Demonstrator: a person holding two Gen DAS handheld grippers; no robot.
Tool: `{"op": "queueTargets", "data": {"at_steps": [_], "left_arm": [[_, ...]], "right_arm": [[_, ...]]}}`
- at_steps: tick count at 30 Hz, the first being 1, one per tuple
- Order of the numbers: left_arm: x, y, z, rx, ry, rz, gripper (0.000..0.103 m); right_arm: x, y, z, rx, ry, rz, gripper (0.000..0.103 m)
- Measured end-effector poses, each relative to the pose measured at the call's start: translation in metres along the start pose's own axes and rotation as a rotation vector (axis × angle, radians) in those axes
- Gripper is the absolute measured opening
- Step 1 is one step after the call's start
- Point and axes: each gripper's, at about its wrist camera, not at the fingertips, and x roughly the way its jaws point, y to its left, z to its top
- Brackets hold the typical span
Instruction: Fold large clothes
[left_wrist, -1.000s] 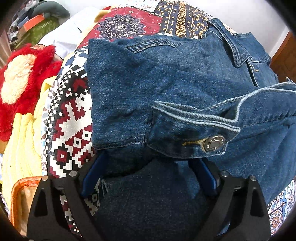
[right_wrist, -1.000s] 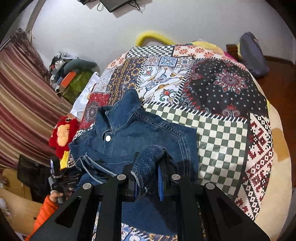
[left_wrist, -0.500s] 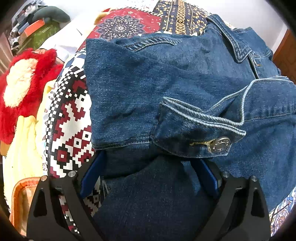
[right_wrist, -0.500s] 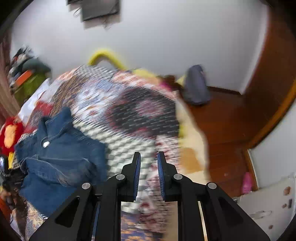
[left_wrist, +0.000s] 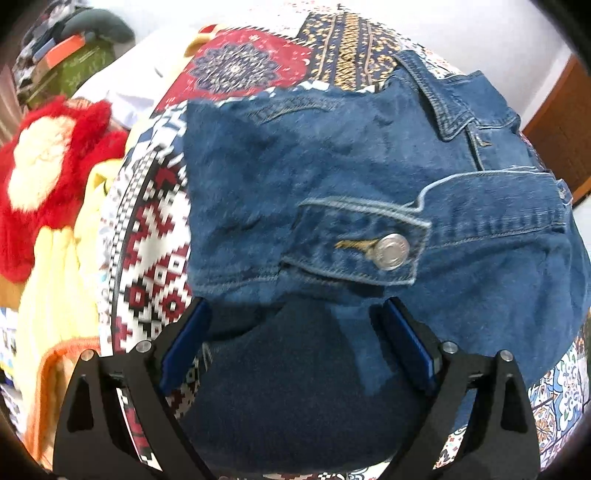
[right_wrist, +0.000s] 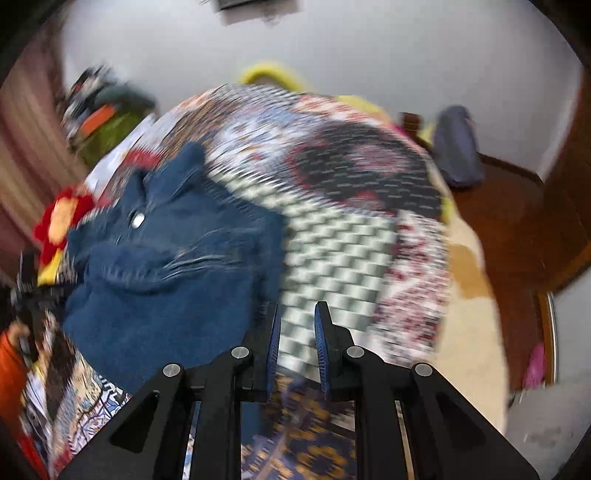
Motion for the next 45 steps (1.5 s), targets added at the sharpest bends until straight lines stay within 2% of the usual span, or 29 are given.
{"op": "queueTargets", "data": {"at_steps": [3, 5, 8, 9, 11, 13, 14, 15, 16, 17, 18, 23, 27, 29, 31, 33, 35, 37, 38, 39, 41, 45], "left_arm": [[0.009, -0.008, 0.009, 0.039, 0.009, 0.009, 0.095], [0.019, -0.014, 0.016, 0.050, 0.018, 0.031, 0.095], [0.026, -0.014, 0.021, 0.027, 0.006, 0.034, 0.095], [0.027, -0.014, 0.021, 0.012, -0.006, 0.030, 0.095], [0.026, -0.012, 0.021, -0.017, -0.026, 0.023, 0.095], [0.026, -0.012, 0.021, -0.017, -0.040, 0.024, 0.090], [0.025, -0.014, 0.021, -0.012, -0.046, 0.018, 0.086], [0.026, -0.013, 0.023, -0.015, -0.047, 0.003, 0.077], [0.026, -0.013, 0.024, -0.021, -0.045, -0.010, 0.067], [0.026, -0.015, 0.025, -0.034, -0.042, -0.023, 0.065], [0.025, -0.016, 0.026, -0.043, -0.047, -0.009, 0.063], [0.017, -0.023, 0.029, -0.010, -0.121, 0.037, 0.052], [0.008, -0.023, 0.031, -0.006, -0.128, 0.035, 0.041], [0.002, -0.021, 0.034, -0.002, -0.145, 0.046, 0.039], [-0.006, -0.022, 0.035, -0.002, -0.172, 0.058, 0.038], [-0.018, -0.026, 0.036, 0.002, -0.201, 0.069, 0.035], [-0.026, -0.028, 0.041, 0.022, -0.214, 0.087, 0.033], [-0.032, -0.030, 0.041, 0.037, -0.225, 0.101, 0.030], [-0.039, -0.031, 0.043, 0.044, -0.245, 0.105, 0.030], [-0.049, -0.032, 0.039, 0.044, -0.261, 0.105, 0.030], [-0.069, -0.032, 0.042, 0.027, -0.328, 0.094, 0.029], [-0.100, -0.030, 0.049, 0.009, -0.412, 0.096, 0.027]], "right_arm": [[0.022, 0.034, 0.004, -0.082, 0.007, 0.038, 0.014], [0.036, 0.051, 0.007, -0.130, 0.011, 0.029, 0.014], [0.070, 0.064, 0.004, -0.231, 0.079, -0.139, 0.014], [0.076, 0.065, 0.000, -0.247, 0.076, -0.169, 0.014], [0.073, 0.062, -0.008, -0.259, 0.024, -0.164, 0.014], [0.071, 0.059, -0.014, -0.284, 0.019, -0.221, 0.014], [0.070, 0.057, -0.017, -0.289, 0.024, -0.242, 0.018], [0.068, 0.053, -0.019, -0.284, 0.025, -0.260, 0.035], [0.065, 0.047, -0.021, -0.274, 0.012, -0.314, 0.050], [0.062, 0.041, -0.021, -0.265, 0.002, -0.363, 0.084], [0.059, 0.034, -0.019, -0.248, -0.010, -0.394, 0.097], [0.040, 0.003, -0.012, -0.067, 0.020, -0.186, 0.097], [0.031, 0.002, -0.002, 0.017, -0.038, -0.039, 0.097], [0.037, 0.001, 0.006, 0.067, -0.041, 0.022, 0.096], [0.051, 0.001, 0.013, 0.105, -0.020, 0.079, 0.085], [0.072, 0.004, 0.019, 0.117, 0.044, 0.129, 0.060], [0.094, 0.006, 0.022, 0.144, 0.094, 0.147, 0.053], [0.098, 0.009, 0.023, 0.144, 0.067, 0.134, 0.048], [0.094, 0.013, 0.023, 0.129, 0.051, 0.132, 0.039], [0.089, 0.016, 0.025, 0.112, 0.028, 0.123, 0.025], [0.074, 0.025, 0.032, 0.092, -0.024, 0.111, 0.017], [0.031, 0.057, 0.060, -0.002, -0.186, 0.075, 0.015]]}}
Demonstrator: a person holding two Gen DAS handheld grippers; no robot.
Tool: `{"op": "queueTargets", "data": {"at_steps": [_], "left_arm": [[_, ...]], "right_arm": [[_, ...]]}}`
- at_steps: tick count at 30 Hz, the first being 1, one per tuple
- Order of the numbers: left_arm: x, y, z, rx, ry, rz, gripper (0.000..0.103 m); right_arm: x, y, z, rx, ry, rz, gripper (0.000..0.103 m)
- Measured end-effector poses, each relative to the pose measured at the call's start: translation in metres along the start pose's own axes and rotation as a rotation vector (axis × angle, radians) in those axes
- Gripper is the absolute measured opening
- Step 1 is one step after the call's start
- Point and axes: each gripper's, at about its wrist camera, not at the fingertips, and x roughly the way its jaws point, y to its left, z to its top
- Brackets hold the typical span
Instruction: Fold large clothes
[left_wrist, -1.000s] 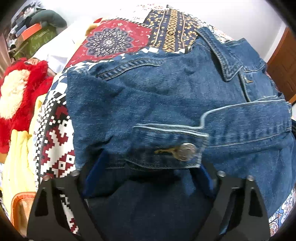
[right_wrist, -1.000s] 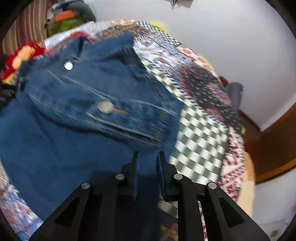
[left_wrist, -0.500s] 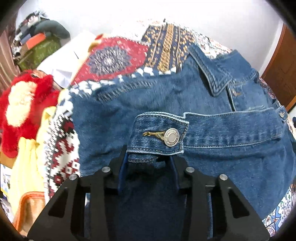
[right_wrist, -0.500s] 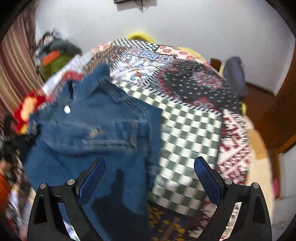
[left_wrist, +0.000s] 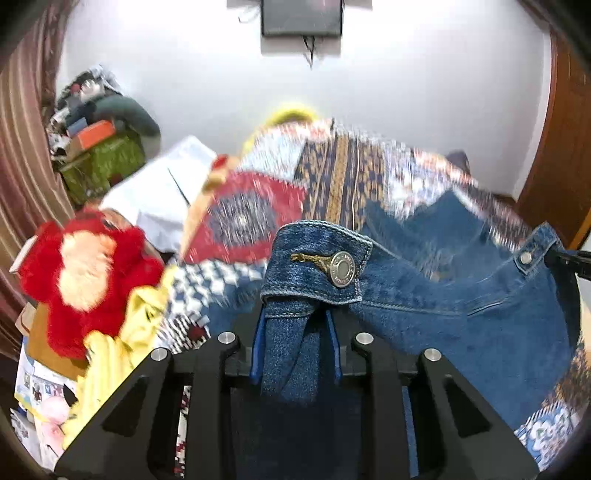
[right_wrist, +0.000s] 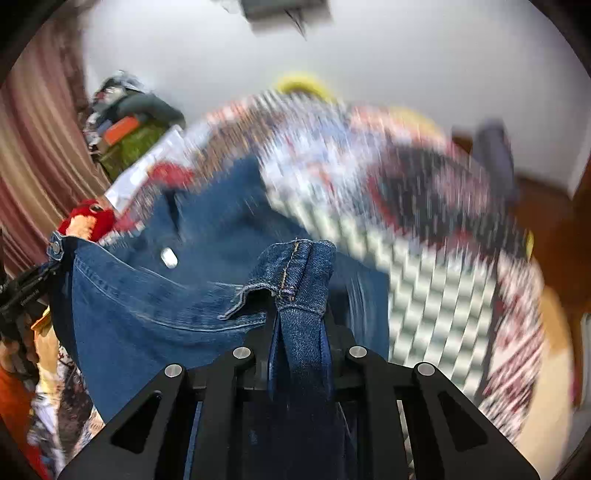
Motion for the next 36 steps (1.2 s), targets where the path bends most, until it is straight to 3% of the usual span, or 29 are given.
{"op": "queueTargets", "data": {"at_steps": [5, 8, 14, 18, 20, 22, 24, 25, 28, 29, 30, 31, 32, 36], "left_arm": [[-0.015, 0.017, 0.021, -0.017, -0.056, 0.035, 0.027], [0.002, 0.034, 0.026, -0.052, -0.026, 0.020, 0.027], [0.068, 0.043, 0.014, -0.130, 0.125, -0.042, 0.029], [0.110, 0.040, -0.006, -0.100, 0.204, -0.001, 0.045], [0.121, 0.040, -0.016, -0.081, 0.223, 0.007, 0.050], [0.122, 0.042, -0.019, -0.095, 0.227, -0.004, 0.050], [0.119, 0.043, -0.018, -0.095, 0.232, -0.015, 0.051], [0.118, 0.043, -0.018, -0.086, 0.239, -0.023, 0.051], [0.107, 0.045, -0.015, -0.061, 0.261, -0.029, 0.052], [0.099, 0.047, -0.013, -0.063, 0.266, 0.007, 0.053], [0.094, 0.049, -0.012, -0.067, 0.264, 0.037, 0.061], [0.086, 0.052, -0.009, -0.079, 0.251, 0.085, 0.071], [0.074, 0.055, -0.006, -0.093, 0.221, 0.119, 0.075], [0.037, 0.057, 0.003, -0.099, 0.140, 0.111, 0.082]], "right_arm": [[-0.022, 0.025, 0.035, -0.042, -0.130, -0.002, 0.015], [-0.016, 0.022, 0.049, -0.030, -0.145, -0.026, 0.015], [0.043, -0.001, 0.043, 0.038, -0.018, -0.056, 0.015], [0.076, -0.018, 0.025, 0.050, 0.061, -0.092, 0.017], [0.087, -0.027, 0.016, 0.031, 0.114, -0.092, 0.025], [0.091, -0.035, 0.009, 0.019, 0.140, -0.110, 0.042], [0.088, -0.042, 0.001, -0.014, 0.140, -0.199, 0.074], [0.085, -0.045, -0.003, -0.031, 0.139, -0.248, 0.077], [0.069, -0.054, -0.012, -0.053, 0.150, -0.276, 0.078], [0.059, -0.055, -0.015, -0.050, 0.150, -0.276, 0.078], [0.049, -0.052, -0.014, -0.056, 0.140, -0.272, 0.078], [0.041, -0.049, -0.014, -0.063, 0.127, -0.267, 0.078], [0.030, -0.044, -0.013, -0.073, 0.104, -0.261, 0.078], [-0.006, -0.013, -0.006, -0.071, 0.033, -0.162, 0.078]]}}
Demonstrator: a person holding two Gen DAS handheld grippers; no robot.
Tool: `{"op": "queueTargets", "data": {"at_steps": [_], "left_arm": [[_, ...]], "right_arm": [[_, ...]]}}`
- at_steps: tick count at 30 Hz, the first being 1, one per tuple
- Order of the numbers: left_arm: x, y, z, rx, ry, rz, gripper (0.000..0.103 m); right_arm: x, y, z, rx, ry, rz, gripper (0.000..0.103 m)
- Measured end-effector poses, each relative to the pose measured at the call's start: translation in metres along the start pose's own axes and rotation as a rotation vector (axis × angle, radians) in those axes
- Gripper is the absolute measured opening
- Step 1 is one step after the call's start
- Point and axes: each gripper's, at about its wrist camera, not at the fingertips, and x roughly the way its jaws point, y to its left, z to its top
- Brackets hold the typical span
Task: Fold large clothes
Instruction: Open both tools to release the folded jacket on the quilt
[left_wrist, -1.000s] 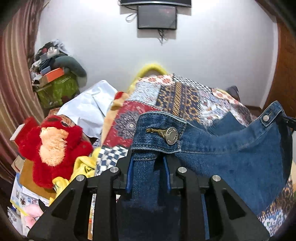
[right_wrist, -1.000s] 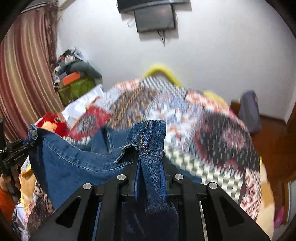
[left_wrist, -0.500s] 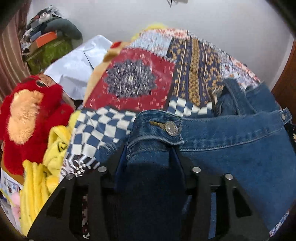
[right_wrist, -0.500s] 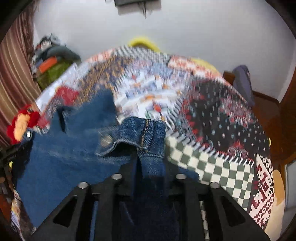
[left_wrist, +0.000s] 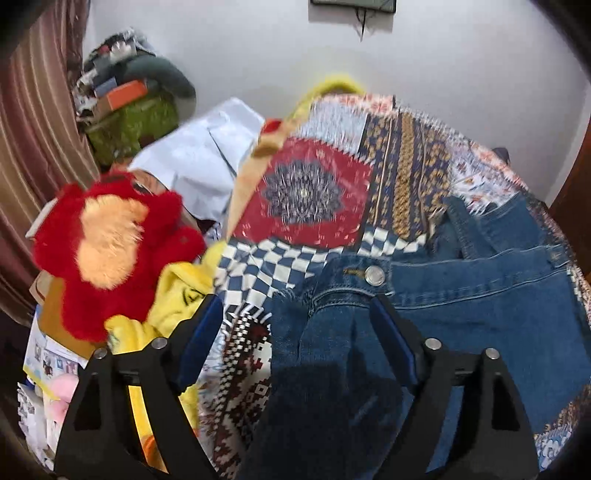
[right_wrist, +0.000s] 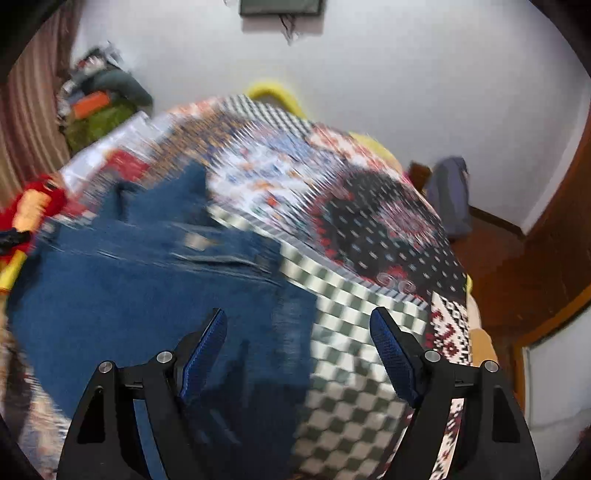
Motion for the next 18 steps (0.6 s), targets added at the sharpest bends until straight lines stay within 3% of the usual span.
{"op": "queueTargets", "data": {"at_steps": [4, 11, 18], "left_arm": [[-0.026, -0.008, -0.006, 0.023, -0.018, -0.017, 0.082], [-0.035, -0.054, -0.031, 0.128, 0.013, -0.161, 0.082], [-0.010, -0.102, -0.062, 0.198, 0.094, -0.260, 0.083]], "right_arm": [[-0.023, 0.043, 0.005, -0.030, -0.016, 0.151, 0.078], [-0.013, 0.134, -0.011, -0.147, 0.030, 0.323, 0.078], [0.025, 0.161, -0.042, -0.178, 0.144, 0.338, 0.078]]}}
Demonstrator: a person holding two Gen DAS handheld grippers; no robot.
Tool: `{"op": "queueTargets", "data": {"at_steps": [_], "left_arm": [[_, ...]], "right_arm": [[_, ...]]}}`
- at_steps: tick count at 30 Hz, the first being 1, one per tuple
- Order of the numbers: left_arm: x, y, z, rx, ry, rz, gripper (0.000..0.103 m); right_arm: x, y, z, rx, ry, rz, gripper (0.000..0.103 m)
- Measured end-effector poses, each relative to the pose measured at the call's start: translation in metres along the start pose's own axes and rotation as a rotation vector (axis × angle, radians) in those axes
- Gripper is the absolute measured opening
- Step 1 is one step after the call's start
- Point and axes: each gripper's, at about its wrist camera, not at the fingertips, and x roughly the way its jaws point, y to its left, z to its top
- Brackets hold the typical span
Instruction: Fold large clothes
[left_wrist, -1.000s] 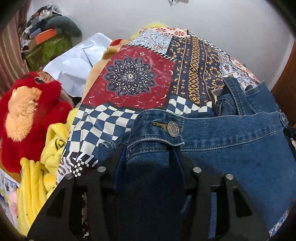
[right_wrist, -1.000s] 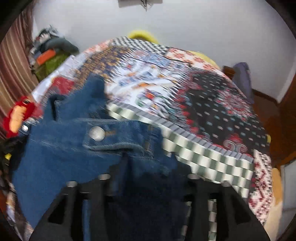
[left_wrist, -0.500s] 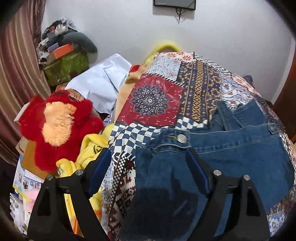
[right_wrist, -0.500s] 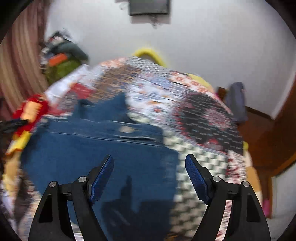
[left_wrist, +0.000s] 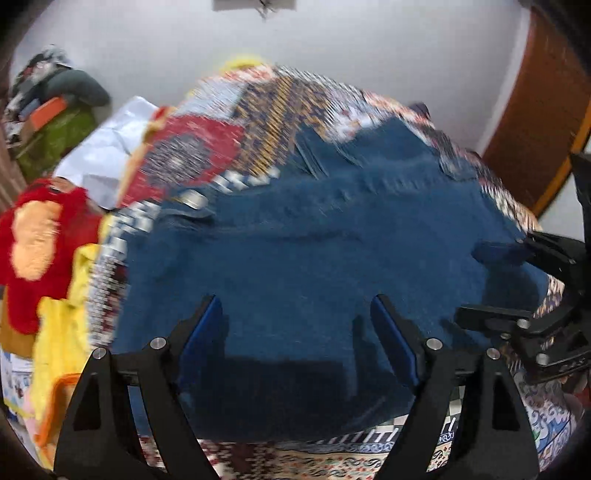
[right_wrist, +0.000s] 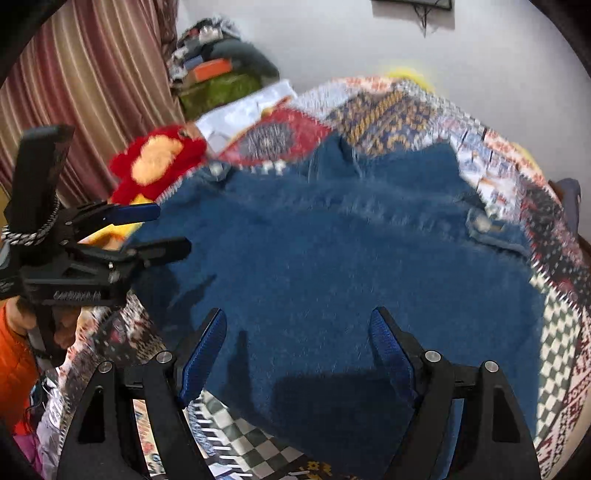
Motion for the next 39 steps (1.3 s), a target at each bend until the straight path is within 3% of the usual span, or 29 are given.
{"op": "queueTargets", "data": {"at_steps": [3, 6, 9, 11, 14, 18, 22, 25, 28, 31, 39], "left_arm": [[0.027, -0.014, -0.013, 0.061, 0.071, -0.001, 0.084], [0.032, -0.009, -0.024, 0.080, 0.046, -0.005, 0.097], [0.027, 0.005, -0.029, 0.064, 0.047, 0.035, 0.098], [0.020, 0.014, -0.032, 0.050, 0.044, 0.038, 0.098], [0.011, 0.022, -0.039, 0.062, 0.049, 0.102, 0.098], [-0.002, 0.024, -0.052, 0.106, 0.039, 0.160, 0.098], [-0.009, 0.029, -0.061, 0.134, 0.037, 0.210, 0.098], [-0.013, 0.038, -0.070, 0.091, 0.057, 0.218, 0.098], [-0.016, 0.055, -0.079, 0.010, 0.080, 0.213, 0.098], [-0.023, 0.072, -0.087, -0.050, 0.109, 0.217, 0.098], [-0.070, 0.092, -0.091, -0.158, 0.032, 0.183, 0.098]], "right_arm": [[0.014, -0.011, -0.012, 0.001, 0.032, 0.010, 0.079], [0.011, -0.015, -0.022, -0.088, 0.036, -0.026, 0.079], [0.001, -0.024, -0.031, -0.103, 0.041, -0.063, 0.079], [-0.008, -0.035, -0.038, -0.073, 0.036, -0.055, 0.079], [-0.020, -0.048, -0.042, -0.033, 0.029, -0.058, 0.079], [-0.034, -0.059, -0.050, -0.004, 0.033, -0.145, 0.079], [-0.046, -0.085, -0.060, 0.095, 0.044, -0.148, 0.080], [-0.060, -0.097, -0.069, 0.152, 0.034, -0.148, 0.080], [-0.070, -0.100, -0.076, 0.170, 0.049, -0.235, 0.081], [-0.079, -0.105, -0.083, 0.210, 0.058, -0.233, 0.081], [-0.111, -0.094, -0.066, 0.219, -0.020, -0.247, 0.081]]}}
